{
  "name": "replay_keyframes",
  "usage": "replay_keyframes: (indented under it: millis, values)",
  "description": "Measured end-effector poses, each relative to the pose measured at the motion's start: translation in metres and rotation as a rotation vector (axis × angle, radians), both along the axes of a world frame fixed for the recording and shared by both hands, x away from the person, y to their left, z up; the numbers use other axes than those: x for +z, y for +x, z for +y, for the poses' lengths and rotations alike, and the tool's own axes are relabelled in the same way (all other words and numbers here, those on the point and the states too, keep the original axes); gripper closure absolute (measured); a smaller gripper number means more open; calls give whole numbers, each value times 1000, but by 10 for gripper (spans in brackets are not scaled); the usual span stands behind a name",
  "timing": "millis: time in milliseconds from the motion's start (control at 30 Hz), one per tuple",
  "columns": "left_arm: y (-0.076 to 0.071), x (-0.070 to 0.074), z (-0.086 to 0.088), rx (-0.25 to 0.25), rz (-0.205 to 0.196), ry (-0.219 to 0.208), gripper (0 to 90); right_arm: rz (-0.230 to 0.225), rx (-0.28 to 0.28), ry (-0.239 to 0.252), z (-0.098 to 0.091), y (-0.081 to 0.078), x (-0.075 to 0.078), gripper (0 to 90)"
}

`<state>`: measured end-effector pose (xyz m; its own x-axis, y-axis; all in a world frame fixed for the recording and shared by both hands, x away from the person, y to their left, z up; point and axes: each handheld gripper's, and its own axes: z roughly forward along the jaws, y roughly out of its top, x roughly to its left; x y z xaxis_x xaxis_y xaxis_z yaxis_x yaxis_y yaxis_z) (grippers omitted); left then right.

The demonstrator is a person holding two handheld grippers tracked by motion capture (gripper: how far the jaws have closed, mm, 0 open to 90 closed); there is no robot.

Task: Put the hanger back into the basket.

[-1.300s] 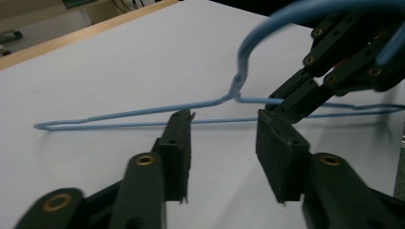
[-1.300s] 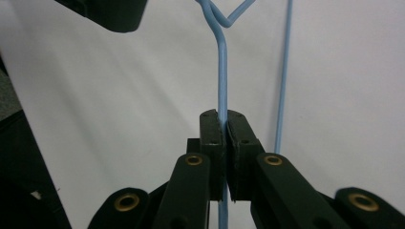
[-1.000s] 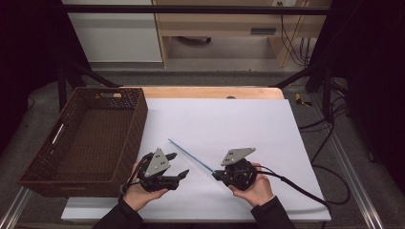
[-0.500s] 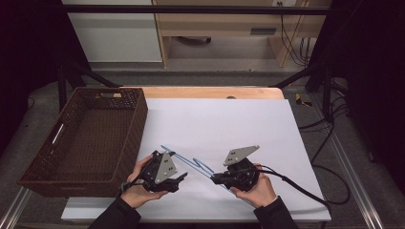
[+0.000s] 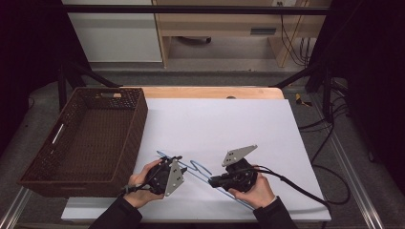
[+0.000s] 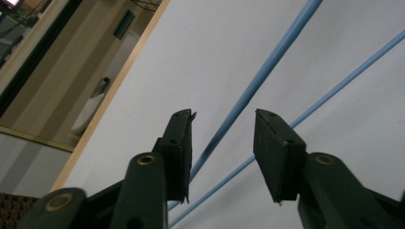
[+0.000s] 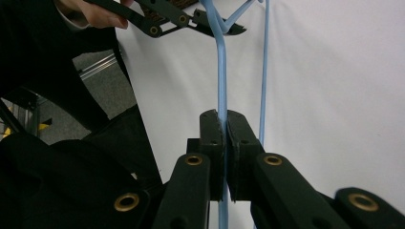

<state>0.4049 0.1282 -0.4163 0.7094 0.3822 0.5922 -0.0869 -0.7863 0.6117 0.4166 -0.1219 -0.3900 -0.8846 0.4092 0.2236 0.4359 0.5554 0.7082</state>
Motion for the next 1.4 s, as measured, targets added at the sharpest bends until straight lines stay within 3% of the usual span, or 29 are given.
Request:
replay_keyframes:
  millis: [167, 333, 467, 600, 667, 867, 1033, 1167, 1400]
  values:
    - [-2, -2, -1, -11, -23, 35, 758, 11, 1, -1, 1, 0, -2, 876]
    - [-3, -4, -5, -12, -41, 52, 777, 10, 0, 0, 1, 0, -2, 877]
    - [-2, -5, -6, -8, -46, 56, 729, 16, 10, 7, 2, 0, -1, 877]
    - [-2, -6, -7, -5, -53, 83, 781, 17, 11, 16, 1, 0, 0, 877]
    - [-3, -7, -7, -5, -57, 69, 796, 14, 11, 16, 1, 0, -1, 876]
    - [-6, -4, -7, -8, -69, 116, 826, -27, -19, -4, 0, 1, 0, 872]
    - [-8, -4, -10, -1, -55, 141, 847, -59, -33, -16, -1, 0, -1, 858]
    - [-9, -2, -11, 0, -18, 164, 862, -75, -40, -21, -2, 0, 1, 825]
    - [-9, 11, -9, 77, 38, 106, 867, -155, -104, -10, -17, -1, 13, 712]
